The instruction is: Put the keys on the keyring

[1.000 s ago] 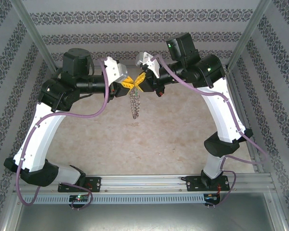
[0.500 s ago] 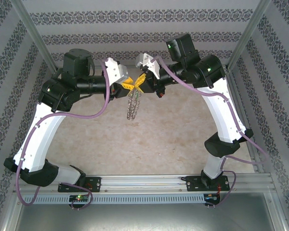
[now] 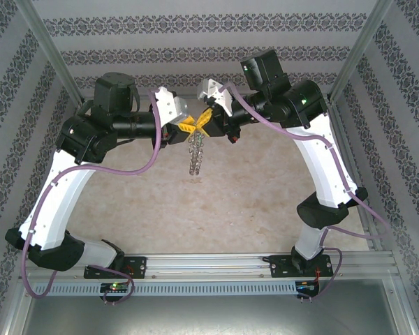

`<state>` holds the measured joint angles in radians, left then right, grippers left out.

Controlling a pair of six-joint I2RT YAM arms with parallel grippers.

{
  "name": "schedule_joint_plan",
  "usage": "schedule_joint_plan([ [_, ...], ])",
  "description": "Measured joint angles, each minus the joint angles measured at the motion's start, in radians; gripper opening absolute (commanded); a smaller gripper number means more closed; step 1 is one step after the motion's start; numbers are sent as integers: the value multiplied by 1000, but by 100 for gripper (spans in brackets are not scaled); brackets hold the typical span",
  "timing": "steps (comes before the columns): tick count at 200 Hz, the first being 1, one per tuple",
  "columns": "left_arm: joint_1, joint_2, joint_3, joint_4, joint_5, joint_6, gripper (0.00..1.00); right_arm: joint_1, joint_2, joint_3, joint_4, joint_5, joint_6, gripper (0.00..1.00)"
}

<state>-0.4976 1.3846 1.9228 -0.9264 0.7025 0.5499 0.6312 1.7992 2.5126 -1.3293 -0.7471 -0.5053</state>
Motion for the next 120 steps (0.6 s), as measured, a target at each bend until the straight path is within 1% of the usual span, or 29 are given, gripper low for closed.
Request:
schedule_joint_plan([
  [8,0,-1,0,-2,0,0,17,0,0,0,0,0,0,0],
  [18,-1,-1,0,-3,2,-2,9,0,0,0,0,0,0,0],
  [25,-1,-2,0,-5,3,-1,6,0,0,0,0,2,0,0],
  [42,-1,-3,-2,-5,-1,0,6,0,-1,0,-5,0,0,0],
  [56,-1,-3,-4,-4,-1,0,1,0,-2,0,-6,-1,0,0],
  [67,-1,-5,-6,-4,0,0,1,0,-2,0,-7,-1,0,0],
  [78,-1,-6,-8,-3,-1,0,5,0,-2,0,-7,-1,0,0],
  [92,-1,-8,-10,-3,-1,1,21,0,-2,0,-7,-2,0,0],
  [98,-2,-8,-10,-2,-5,-2,26,1,-3,0,-7,-5,0,0],
  [105,-2,-8,-12,-1,-9,-3,28,2,-4,0,-10,-8,0,0],
  [120,-1,-11,-16,0,-11,-8,28,7,-8,-1,-21,-7,0,0],
])
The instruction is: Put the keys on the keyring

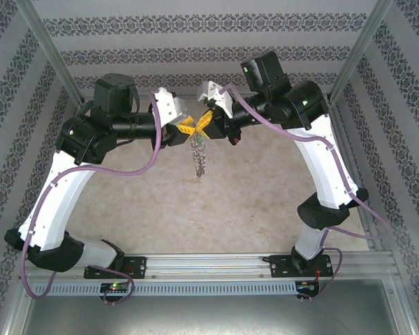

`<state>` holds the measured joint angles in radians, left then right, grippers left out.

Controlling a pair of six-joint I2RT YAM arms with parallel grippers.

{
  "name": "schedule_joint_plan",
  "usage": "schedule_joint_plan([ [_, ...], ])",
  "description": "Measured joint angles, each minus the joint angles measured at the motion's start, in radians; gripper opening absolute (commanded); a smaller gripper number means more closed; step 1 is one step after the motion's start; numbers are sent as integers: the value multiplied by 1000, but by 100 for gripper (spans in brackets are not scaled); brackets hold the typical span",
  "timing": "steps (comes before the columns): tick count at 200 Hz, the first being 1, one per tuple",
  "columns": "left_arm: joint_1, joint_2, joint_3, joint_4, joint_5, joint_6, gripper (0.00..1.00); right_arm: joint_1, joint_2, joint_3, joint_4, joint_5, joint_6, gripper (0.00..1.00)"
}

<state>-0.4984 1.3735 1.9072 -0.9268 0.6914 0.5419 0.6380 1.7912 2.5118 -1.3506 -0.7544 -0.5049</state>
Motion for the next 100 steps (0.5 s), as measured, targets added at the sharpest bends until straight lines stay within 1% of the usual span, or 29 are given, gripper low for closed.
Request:
schedule_joint_plan([
  [26,-1,-8,-17,-2,-3,0,26,3,-6,-1,7,-10,0,0],
  [58,-6,-8,-21,-2,12,-6,14,6,-11,-2,17,-10,0,0],
  [72,-6,-8,-21,-2,15,-8,15,6,-12,-4,20,-10,0,0],
  [91,-6,-8,-21,-2,15,-13,20,6,-14,-11,23,-10,0,0],
  [97,-6,-8,-22,-2,14,-16,20,8,-16,-14,23,-10,0,0],
  [100,-6,-8,-23,-2,14,-15,17,8,-16,-15,23,-9,0,0],
])
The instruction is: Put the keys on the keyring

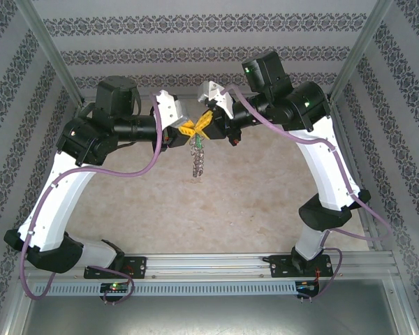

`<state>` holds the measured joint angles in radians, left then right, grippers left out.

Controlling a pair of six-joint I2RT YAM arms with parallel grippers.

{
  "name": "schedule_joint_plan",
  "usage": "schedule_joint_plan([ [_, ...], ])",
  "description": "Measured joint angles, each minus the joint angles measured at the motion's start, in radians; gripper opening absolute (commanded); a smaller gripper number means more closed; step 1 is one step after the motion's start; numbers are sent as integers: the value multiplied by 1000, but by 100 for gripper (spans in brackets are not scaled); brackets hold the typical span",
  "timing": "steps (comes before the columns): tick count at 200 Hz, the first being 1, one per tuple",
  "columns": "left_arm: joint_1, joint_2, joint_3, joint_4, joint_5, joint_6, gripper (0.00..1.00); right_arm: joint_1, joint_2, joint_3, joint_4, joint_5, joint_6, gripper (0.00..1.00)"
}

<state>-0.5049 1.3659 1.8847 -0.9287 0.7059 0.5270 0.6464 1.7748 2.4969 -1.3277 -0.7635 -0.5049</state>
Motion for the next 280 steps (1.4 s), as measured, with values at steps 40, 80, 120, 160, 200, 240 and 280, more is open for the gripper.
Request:
schedule_joint_plan([
  [40,0,-1,-1,-8,16,-11,0,8,-7,-2,4,31,-3,0],
  [80,1,-9,-11,-7,18,-19,0,20,-51,-71,66,55,34,35],
  [120,5,-11,-28,-2,24,-50,0,16,-146,-199,158,31,96,31],
  [160,12,-17,-28,2,47,-64,0,3,-164,-232,192,7,132,30],
  [200,22,-18,-28,27,66,-72,0,-6,-164,-259,195,17,140,29],
  [240,23,-18,-28,40,80,-80,0,-23,-164,-265,196,21,142,29],
  [280,32,-18,-28,48,92,-87,0,-36,-164,-271,196,35,146,25],
])
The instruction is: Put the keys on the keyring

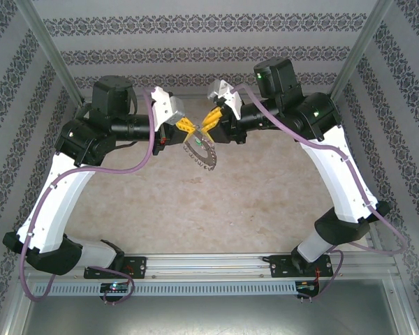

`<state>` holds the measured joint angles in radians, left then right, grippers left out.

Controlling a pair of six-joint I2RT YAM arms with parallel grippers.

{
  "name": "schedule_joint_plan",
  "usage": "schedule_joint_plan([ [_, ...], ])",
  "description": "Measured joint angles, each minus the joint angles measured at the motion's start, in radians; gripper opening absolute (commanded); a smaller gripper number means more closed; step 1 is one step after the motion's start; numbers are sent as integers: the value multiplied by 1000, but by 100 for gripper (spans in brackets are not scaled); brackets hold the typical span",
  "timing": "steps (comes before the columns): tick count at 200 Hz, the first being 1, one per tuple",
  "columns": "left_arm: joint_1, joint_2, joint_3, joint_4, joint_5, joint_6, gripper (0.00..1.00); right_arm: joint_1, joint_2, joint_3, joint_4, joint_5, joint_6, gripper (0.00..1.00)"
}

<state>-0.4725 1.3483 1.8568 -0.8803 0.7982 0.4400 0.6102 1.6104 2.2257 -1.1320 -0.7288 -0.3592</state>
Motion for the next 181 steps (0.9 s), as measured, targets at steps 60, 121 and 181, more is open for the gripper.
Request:
schedule_joint_plan([
  [60,4,0,0,6,14,-5,0,-13,0,0,5,10,10,23],
  [121,10,0,0,34,22,-20,0,-12,21,0,19,-13,14,16],
  [181,23,-4,0,74,53,-54,0,3,48,0,31,-21,17,13],
])
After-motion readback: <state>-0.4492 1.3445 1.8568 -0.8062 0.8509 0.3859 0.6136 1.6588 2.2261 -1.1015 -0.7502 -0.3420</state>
